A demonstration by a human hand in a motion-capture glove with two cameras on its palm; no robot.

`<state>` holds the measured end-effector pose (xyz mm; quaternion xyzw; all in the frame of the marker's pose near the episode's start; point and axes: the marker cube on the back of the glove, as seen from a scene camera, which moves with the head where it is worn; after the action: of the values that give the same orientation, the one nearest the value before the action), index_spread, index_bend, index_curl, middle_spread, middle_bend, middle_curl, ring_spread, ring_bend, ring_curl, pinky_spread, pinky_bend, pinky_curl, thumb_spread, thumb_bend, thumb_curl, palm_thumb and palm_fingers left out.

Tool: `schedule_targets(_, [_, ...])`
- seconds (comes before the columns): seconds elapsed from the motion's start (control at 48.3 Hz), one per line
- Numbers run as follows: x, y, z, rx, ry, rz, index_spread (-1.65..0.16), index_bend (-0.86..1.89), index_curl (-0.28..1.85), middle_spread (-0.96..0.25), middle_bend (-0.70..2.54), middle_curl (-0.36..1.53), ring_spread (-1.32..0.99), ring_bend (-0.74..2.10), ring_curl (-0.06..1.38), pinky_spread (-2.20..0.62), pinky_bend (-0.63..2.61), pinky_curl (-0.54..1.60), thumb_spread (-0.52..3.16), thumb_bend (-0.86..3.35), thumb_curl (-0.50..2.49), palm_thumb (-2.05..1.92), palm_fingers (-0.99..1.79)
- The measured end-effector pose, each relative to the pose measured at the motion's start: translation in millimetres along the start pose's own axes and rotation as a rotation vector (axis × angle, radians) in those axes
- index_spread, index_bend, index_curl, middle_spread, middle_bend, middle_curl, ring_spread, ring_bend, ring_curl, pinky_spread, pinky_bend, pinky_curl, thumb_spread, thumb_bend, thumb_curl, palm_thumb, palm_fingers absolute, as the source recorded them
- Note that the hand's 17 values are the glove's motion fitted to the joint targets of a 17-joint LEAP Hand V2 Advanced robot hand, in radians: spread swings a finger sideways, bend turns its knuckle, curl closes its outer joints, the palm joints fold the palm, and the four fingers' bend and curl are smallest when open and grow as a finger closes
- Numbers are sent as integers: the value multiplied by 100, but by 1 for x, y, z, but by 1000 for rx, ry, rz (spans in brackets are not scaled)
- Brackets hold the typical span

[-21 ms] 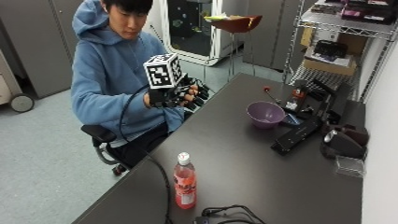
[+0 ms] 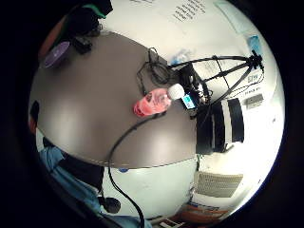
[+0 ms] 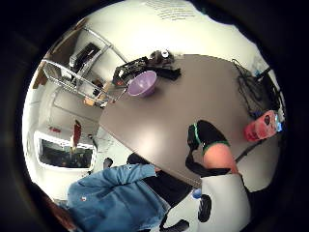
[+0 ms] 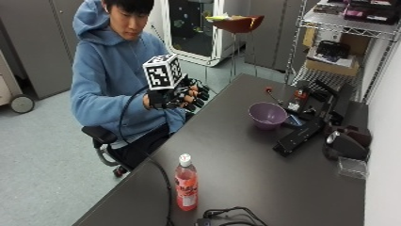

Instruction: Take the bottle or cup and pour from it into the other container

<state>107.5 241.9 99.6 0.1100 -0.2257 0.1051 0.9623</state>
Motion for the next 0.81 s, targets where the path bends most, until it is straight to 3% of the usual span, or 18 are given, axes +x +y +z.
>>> schedule_targets(0.041, [56, 66, -6, 66, -134, 68, -23, 13, 7, 2, 17, 6, 3, 41, 12, 11, 44, 14, 45, 36, 17, 62, 40])
schedule_targets(0.104, [90, 99, -9, 100, -189, 106, -28, 12, 10, 2, 17, 9, 4, 42, 16, 13, 48, 19, 57, 33, 20, 65, 33])
schedule_targets(0.559, [201, 151, 0, 150, -232, 238, -38, 13, 17, 1, 19, 21, 7, 47, 24, 19, 52, 29, 88, 9, 33, 69, 24])
schedule_targets(0.807, [248, 169, 37, 198, -502, 288, -38, 11, 17, 2, 20, 25, 7, 49, 27, 20, 53, 31, 92, -1, 37, 69, 21])
